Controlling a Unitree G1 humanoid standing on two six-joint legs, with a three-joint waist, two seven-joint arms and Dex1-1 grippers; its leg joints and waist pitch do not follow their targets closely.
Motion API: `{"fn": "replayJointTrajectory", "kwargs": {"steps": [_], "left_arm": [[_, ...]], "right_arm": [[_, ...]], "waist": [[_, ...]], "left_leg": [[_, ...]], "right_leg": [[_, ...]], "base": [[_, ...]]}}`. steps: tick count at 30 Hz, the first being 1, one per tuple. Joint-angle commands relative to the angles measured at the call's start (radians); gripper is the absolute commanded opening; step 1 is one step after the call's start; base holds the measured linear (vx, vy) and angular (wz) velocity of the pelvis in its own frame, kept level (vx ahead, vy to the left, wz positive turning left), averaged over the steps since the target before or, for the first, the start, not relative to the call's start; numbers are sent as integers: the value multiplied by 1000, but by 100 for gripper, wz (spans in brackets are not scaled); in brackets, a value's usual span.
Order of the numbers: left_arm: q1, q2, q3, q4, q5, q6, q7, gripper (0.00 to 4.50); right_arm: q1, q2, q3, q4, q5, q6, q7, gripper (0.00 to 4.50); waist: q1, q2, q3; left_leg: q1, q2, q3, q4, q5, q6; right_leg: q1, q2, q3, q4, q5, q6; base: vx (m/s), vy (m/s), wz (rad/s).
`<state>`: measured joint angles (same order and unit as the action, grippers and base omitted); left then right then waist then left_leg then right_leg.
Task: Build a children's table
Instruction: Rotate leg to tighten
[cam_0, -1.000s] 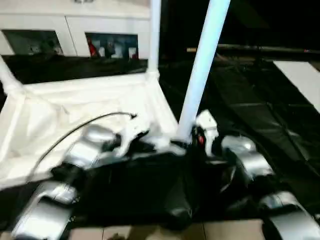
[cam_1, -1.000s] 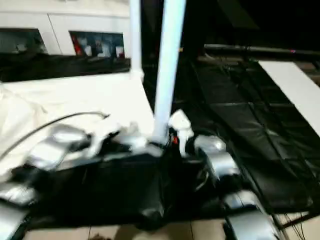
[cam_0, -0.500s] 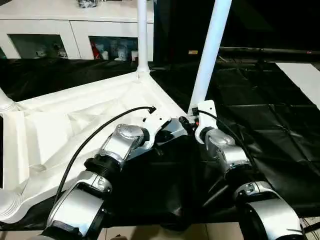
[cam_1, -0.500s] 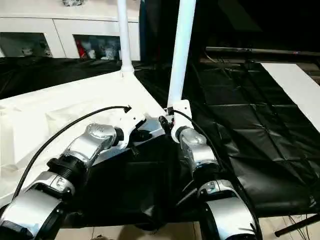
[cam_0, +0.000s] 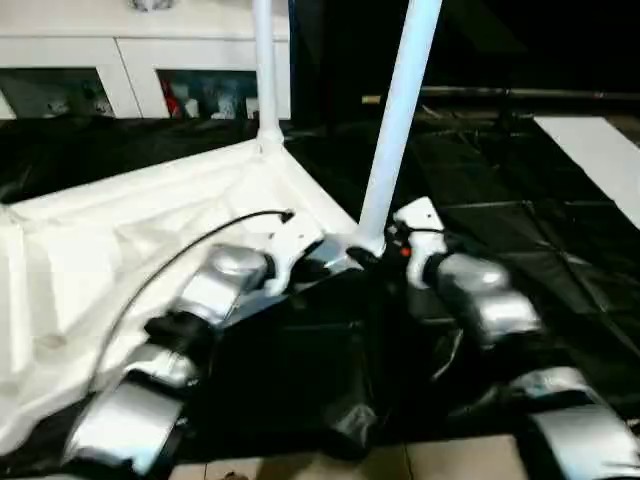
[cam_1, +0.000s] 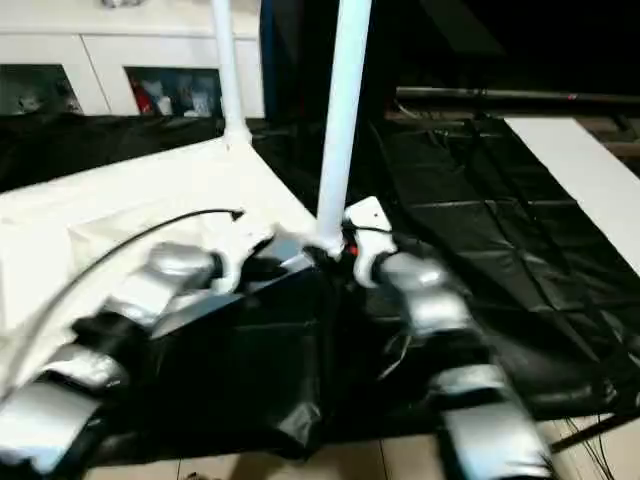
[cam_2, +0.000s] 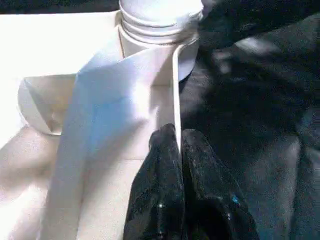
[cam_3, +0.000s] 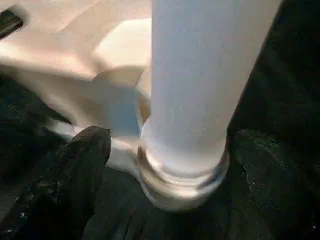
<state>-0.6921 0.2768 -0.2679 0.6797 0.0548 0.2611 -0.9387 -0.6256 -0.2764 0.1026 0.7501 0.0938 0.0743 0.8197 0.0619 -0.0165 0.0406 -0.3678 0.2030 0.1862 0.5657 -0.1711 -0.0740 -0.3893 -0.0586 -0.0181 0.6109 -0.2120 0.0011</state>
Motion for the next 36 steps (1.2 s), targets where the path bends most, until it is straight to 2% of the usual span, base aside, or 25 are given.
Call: {"fn": "replayJointTrajectory", "kwargs": {"steps": [1,2,5,6,7,10,12,15,16,18,19,24,31,33,34,35,36], "left_arm": [[41,20,-34,4,-1,-4,-77,0],[50,36,-39,-17,-10,4,-116,0],[74,79,-56,-67,-29,-8,-214,0],[81,91,-61,-81,-36,-13,-244,0],[88,102,-66,-96,-42,-22,-269,0],[97,115,-62,-127,-57,2,-296,0],[99,121,-61,-136,-61,5,-303,0],[100,124,-58,-141,-63,9,-304,0],[103,128,-56,-146,-66,11,-309,0],[103,132,-57,-147,-66,10,-312,0],[103,133,-56,-146,-65,10,-310,0],[111,139,-53,-157,-66,23,-309,0],[117,144,-55,-165,-59,39,-307,0],[112,133,-54,-148,-46,60,-270,0],[98,107,-41,-117,-37,73,-209,0],[97,106,-40,-116,-37,73,-206,0],[83,82,-27,-88,-32,76,-156,0]], "right_arm": [[13,-17,17,-26,5,-8,66,423],[18,-33,22,-33,7,-13,91,423],[28,-58,32,-51,13,-23,139,423],[32,-63,35,-58,16,-26,153,423],[34,-66,36,-63,18,-26,166,423],[52,-68,40,-96,31,-10,204,423],[60,-65,41,-109,39,-5,230,423],[61,-61,47,-109,37,-5,244,423],[58,-56,50,-105,41,-8,261,423],[56,-52,49,-104,43,-6,267,423],[54,-49,51,-101,46,-1,276,396],[50,-46,62,-83,36,-4,283,371],[36,-37,48,-54,31,-5,265,302],[25,-7,25,-13,14,1,150,289],[19,18,5,12,12,11,64,289],[18,19,4,12,12,12,61,282],[17,35,-9,25,13,20,11,277]], "waist": [[9,-7,-55],[9,-3,-57],[14,2,-60],[15,7,-60],[16,7,-59],[24,2,-56],[29,3,-55],[31,2,-56],[31,-2,-57],[32,-5,-58],[33,-6,-58],[35,-5,-58],[35,-1,-59],[33,0,-58],[27,2,-57],[24,7,-55],[20,4,-55]], "left_leg": [[4,25,-8,-52,-148,63],[7,25,-7,-50,-130,68],[8,26,-4,-46,-112,77],[7,27,-4,-45,-108,76],[9,27,-2,-45,-116,76],[13,32,-1,-48,-154,62],[14,32,1,-49,-161,53],[14,32,2,-49,-160,45],[12,30,2,-49,-149,45],[11,30,2,-47,-135,51],[11,29,3,-46,-126,55],[10,28,3,-44,-107,66],[10,28,3,-43,-111,59],[11,28,3,-45,-120,54],[11,27,2,-46,-136,42],[12,26,1,-48,-148,32],[14,25,-1,-50,-172,17]], "right_leg": [[45,-68,28,-64,-28,-240],[45,-66,26,-59,24,-259],[46,-63,25,-54,76,-276],[46,-63,26,-50,90,-278],[43,-59,24,-51,95,-282],[41,-62,25,-55,42,-278],[39,-62,26,-55,17,-273],[38,-62,26,-54,10,-267],[40,-62,26,-54,17,-263],[41,-63,26,-51,31,-260],[40,-63,27,-50,41,-261],[40,-63,25,-47,60,-263],[40,-62,25,-47,60,-266],[38,-63,26,-48,46,-266],[37,-64,27,-50,21,-264],[36,-64,28,-53,2,-261],[38,-65,28,-57,-37,-255]], "base": [[0,0,0],[0,0,0],[0,0,0],[0,0,0],[0,0,0],[0,0,0],[0,0,0],[0,0,0],[0,0,0],[0,0,0],[0,0,0],[0,0,0],[0,0,0],[0,0,0],[0,0,0],[0,0,0],[0,0,0]]}}
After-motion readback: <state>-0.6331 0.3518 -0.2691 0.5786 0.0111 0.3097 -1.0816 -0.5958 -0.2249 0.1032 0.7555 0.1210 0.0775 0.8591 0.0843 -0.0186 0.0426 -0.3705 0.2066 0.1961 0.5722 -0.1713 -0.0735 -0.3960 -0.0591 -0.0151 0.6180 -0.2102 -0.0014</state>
